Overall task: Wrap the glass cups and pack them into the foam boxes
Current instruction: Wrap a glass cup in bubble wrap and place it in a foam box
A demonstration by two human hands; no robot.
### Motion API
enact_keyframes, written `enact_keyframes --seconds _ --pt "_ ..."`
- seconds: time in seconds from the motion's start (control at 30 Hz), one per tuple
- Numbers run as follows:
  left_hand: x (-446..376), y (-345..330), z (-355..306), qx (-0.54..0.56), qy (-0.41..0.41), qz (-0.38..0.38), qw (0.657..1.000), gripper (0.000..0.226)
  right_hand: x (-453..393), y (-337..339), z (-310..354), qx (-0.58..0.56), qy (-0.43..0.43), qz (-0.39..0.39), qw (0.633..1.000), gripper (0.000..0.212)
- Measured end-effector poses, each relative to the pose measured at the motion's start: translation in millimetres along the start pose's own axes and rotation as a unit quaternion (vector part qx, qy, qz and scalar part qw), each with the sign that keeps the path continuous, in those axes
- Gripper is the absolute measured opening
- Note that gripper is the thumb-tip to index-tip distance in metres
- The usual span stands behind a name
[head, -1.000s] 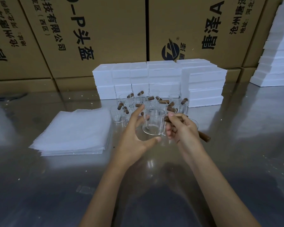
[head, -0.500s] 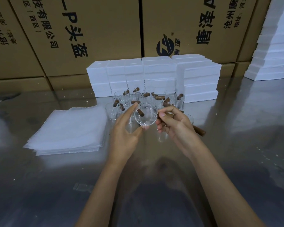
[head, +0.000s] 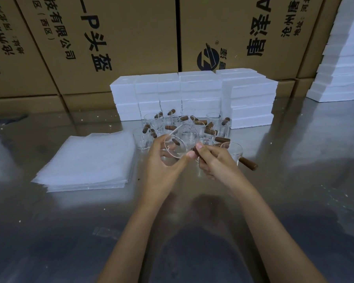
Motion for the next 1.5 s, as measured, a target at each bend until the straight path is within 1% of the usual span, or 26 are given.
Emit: enact_keyframes --seconds 0.1,0.17,0.23,0.27,0.3,0.33,0.4,0.43,0.47,0.5,0.53,0.57,0.63,0.67,0.7,0.73,0.87,0.9,1.0,1.07,1.17,1.23,1.3,1.37,1.43,1.5 --pt "-0.2 2.2 0.8 -0.025 0.000 -0.011 1.000 0.060 2.8 -11.0 -9.3 -0.089 -0.055 0.053 0.993 0.039" --pt "-0.4 2.2 2.7 -0.019 0.006 0.005 1.000 0.060 5.3 -18.7 -14.6 -0.155 -0.084 0.086 0.981 0.037" --pt "-0.8 0.0 1.5 -0.013 0.003 0.042 0.999 0.069 4.6 -20.7 -18.4 -0.203 -0.090 0.090 0.971 0.036" --pt "-1.8 0.5 0.9 -0.011 0.002 0.055 0.998 0.073 3.2 -19.3 -20.5 -0.217 -0.088 0.080 0.969 0.034" --pt "-3.9 6.1 1.0 -0.014 0.002 0.047 0.999 0.071 1.7 -16.8 -23.2 -0.225 -0.086 0.064 0.968 0.032" --pt "-8.6 18.0 1.4 -0.017 0.005 0.015 1.000 0.059 0.3 -13.8 -26.0 -0.227 -0.083 0.046 0.969 0.029" --pt "-23.2 58.8 4.1 -0.052 0.017 -0.097 0.994 0.026 -2.2 -7.6 -31.3 -0.219 -0.075 0.011 0.973 0.025" --pt "-32.8 82.2 6.7 -0.090 0.023 -0.152 0.984 0.022 -3.0 -4.8 -33.6 -0.213 -0.072 -0.003 0.974 0.023" --pt "-44.5 104.4 11.1 -0.135 0.032 -0.194 0.971 0.023 -3.7 -2.8 -35.4 -0.211 -0.072 -0.014 0.975 0.022" --pt "-58.7 122.5 19.4 -0.187 0.053 -0.208 0.959 0.025 -4.3 -1.4 -36.7 -0.210 -0.073 -0.022 0.975 0.021" --pt "-74.2 135.6 33.1 -0.237 0.086 -0.198 0.947 0.028 -4.7 -0.8 -37.2 -0.210 -0.075 -0.026 0.974 0.021" --pt "-88.2 143.0 50.6 -0.280 0.124 -0.166 0.937 0.032 -5.0 -0.9 -37.1 -0.210 -0.076 -0.027 0.974 0.021" --pt "-101.9 142.4 86.7 -0.364 0.191 -0.069 0.909 0.039 -5.1 -1.7 -35.6 -0.207 -0.075 -0.025 0.975 0.022" --pt "-102.0 139.1 97.6 -0.399 0.202 -0.035 0.893 0.037 -5.1 -2.0 -34.9 -0.202 -0.073 -0.025 0.976 0.022" --pt "-100.8 137.1 102.6 -0.423 0.193 -0.028 0.885 0.030 -5.0 -2.3 -34.4 -0.197 -0.071 -0.025 0.978 0.022" --pt "-100.1 137.5 104.1 -0.431 0.175 -0.042 0.884 0.023 -4.9 -2.7 -34.2 -0.195 -0.071 -0.025 0.978 0.022" --pt "-90.9 152.5 91.5 -0.356 0.142 -0.143 0.912 0.009 -5.8 -2.4 -35.0 -0.206 -0.075 -0.033 0.975 0.024" --pt "-89.0 155.6 86.2 -0.327 0.135 -0.156 0.922 0.005 -6.2 -1.5 -35.1 -0.209 -0.076 -0.036 0.974 0.025" --pt "-81.4 159.4 66.1 -0.251 0.100 -0.173 0.947 0.005 -6.3 0.5 -35.5 -0.218 -0.075 -0.039 0.972 0.027" --pt "-75.4 158.7 50.3 -0.218 0.075 -0.172 0.958 0.001 -6.0 2.5 -34.9 -0.225 -0.075 -0.043 0.971 0.026" --pt "-67.8 155.5 29.7 -0.195 0.056 -0.165 0.965 0.005 -5.4 4.6 -32.0 -0.235 -0.076 -0.046 0.968 0.024" --pt "-64.3 148.7 16.3 -0.184 0.040 -0.154 0.970 0.006 -4.5 2.4 -28.6 -0.263 -0.076 -0.034 0.961 0.023" --pt "-61.5 134.1 3.5 -0.175 0.017 -0.130 0.976 0.007 -1.5 -4.9 -20.5 -0.306 -0.069 -0.005 0.950 0.023" --pt "-56.9 114.4 -5.7 -0.194 -0.008 -0.118 0.974 0.012 1.7 -15.6 -6.9 -0.366 -0.050 0.034 0.929 0.026" --pt "-50.9 89.4 -6.9 -0.230 -0.021 -0.107 0.967 0.012 3.7 -22.7 8.2 -0.414 -0.021 0.065 0.908 0.030" --pt "-44.9 60.5 2.7 -0.249 -0.016 -0.074 0.966 0.012 4.3 -24.4 19.9 -0.419 0.011 0.080 0.904 0.031"
Point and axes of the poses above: each hand's wrist, its own x-axis away from the middle knuckle, its own y-axis out of the back of the hand, z = x × y, the point moved 9 cm from there along -x, towards the middle knuckle, and after that the axes turned 11 degrees about -x, right-handed, at the moved point
